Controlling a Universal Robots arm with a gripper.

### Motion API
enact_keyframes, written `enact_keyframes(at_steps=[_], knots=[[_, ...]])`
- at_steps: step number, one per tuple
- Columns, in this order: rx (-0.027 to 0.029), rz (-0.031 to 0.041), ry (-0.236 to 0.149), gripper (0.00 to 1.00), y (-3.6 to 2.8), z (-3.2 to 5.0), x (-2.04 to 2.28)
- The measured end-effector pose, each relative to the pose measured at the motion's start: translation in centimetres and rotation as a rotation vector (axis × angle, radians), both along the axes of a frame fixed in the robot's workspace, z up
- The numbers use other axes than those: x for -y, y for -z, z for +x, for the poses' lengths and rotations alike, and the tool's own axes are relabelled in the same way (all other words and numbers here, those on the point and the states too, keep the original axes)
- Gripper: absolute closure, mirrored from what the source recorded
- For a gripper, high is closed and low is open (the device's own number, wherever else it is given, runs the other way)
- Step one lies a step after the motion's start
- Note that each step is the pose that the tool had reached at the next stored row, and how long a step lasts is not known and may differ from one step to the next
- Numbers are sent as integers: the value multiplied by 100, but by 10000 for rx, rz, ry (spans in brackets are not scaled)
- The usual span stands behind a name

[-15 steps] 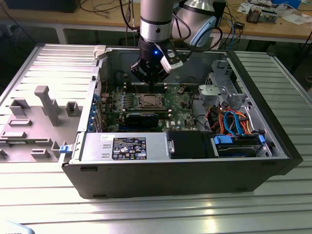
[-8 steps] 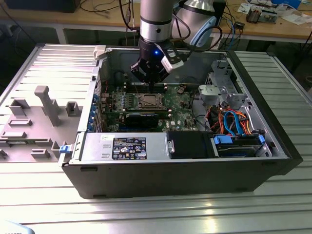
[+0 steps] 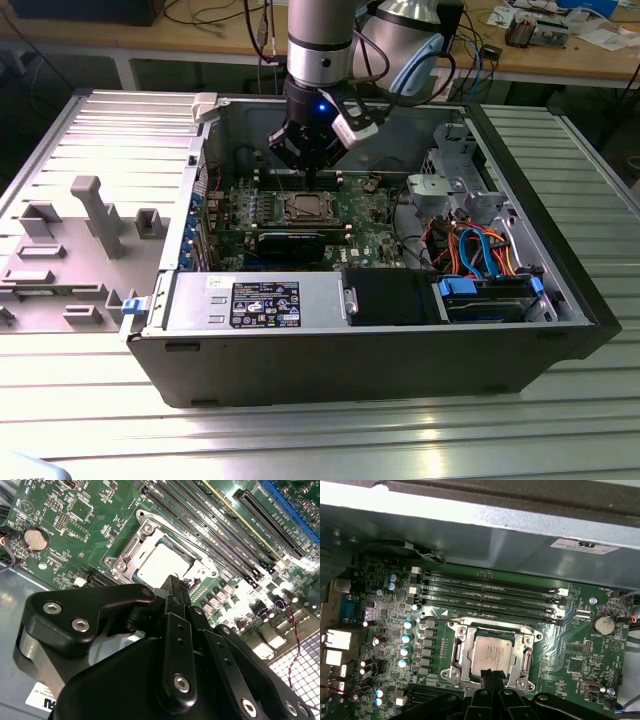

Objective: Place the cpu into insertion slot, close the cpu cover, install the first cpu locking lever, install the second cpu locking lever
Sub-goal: 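Install the first cpu locking lever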

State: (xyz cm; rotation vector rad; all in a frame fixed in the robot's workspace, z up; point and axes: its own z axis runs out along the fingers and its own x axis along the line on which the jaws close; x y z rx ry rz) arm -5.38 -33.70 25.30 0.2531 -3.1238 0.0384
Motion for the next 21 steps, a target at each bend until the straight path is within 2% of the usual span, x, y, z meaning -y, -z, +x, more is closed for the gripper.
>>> enact_keyframes(at_steps=[13,21], knots=[[0,-1,-547,89,0,0,0],[0,-1,-546,89,0,0,0]])
